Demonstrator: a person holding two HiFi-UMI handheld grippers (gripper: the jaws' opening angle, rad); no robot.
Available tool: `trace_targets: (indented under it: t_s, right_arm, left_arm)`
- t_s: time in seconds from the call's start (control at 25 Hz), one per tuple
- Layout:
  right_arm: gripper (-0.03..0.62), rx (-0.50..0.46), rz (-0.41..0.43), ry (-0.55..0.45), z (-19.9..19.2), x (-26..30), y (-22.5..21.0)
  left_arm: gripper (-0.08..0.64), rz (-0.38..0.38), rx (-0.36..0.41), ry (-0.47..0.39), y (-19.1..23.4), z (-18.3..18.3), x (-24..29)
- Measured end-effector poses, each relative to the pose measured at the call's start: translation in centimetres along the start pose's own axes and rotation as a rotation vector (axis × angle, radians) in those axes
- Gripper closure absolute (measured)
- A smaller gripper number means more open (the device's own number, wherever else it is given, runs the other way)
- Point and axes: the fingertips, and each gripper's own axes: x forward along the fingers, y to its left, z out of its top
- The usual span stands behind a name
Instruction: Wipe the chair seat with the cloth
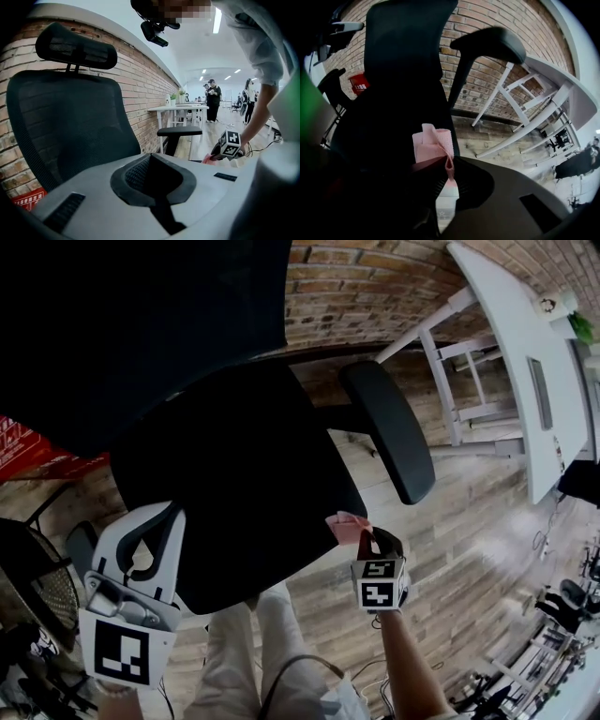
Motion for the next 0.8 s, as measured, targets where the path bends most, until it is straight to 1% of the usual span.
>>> trace_targets:
  t_s: [0.12,0.28,0.36,0.44,0.52,0.6,0.64,0.72,0.8]
  right_arm:
    - [0.538,0.006,0.058,-0.069,2.8,-3.0,2.4]
    - [0.538,-0.017,0.145,-0.174,7.1,-7.6,5.3]
    - [0.538,-0.014,0.18,-0.224,9.9,-9.8,6.0]
    - [0.538,0.009,0.217,-0.283,13.1,-12.3,5.9]
    - [0.538,0.027,0.247,-0.33,15.8,-15.6,5.4]
    - [0.538,0.024,0.256,-0.384,18.4,-19.0,4.9]
    - [0.538,0.017,0.253,-0.417,19.8,-20.5,4.6]
    - [0.538,0.004,0.242,-0.478,22.4,-23.8,3.8]
    - [0.538,0.008,0.235,-0.53,24.1,-27.3,3.1]
  left_arm:
    - [0.541,-0.004,0.023,-0.025,0.6,2.2,-1.6]
    - [0.541,-0.033,0.144,-0.064,1.0,5.9,-4.3]
    - [0.541,-0.034,0.179,-0.079,1.3,8.3,-5.6]
    - [0.541,-0.022,0.202,-0.095,1.6,11.3,-6.8]
    - [0.541,-0.01,0.194,-0.111,1.7,14.1,-8.3]
    - [0.541,0.011,0.164,-0.135,2.0,16.4,-10.0]
    - [0.541,0.026,0.155,-0.151,2.2,17.5,-10.8]
    - [0.541,0.048,0.162,-0.181,2.3,19.6,-12.4]
    - [0.541,0.053,0.163,-0.201,1.9,21.6,-14.1]
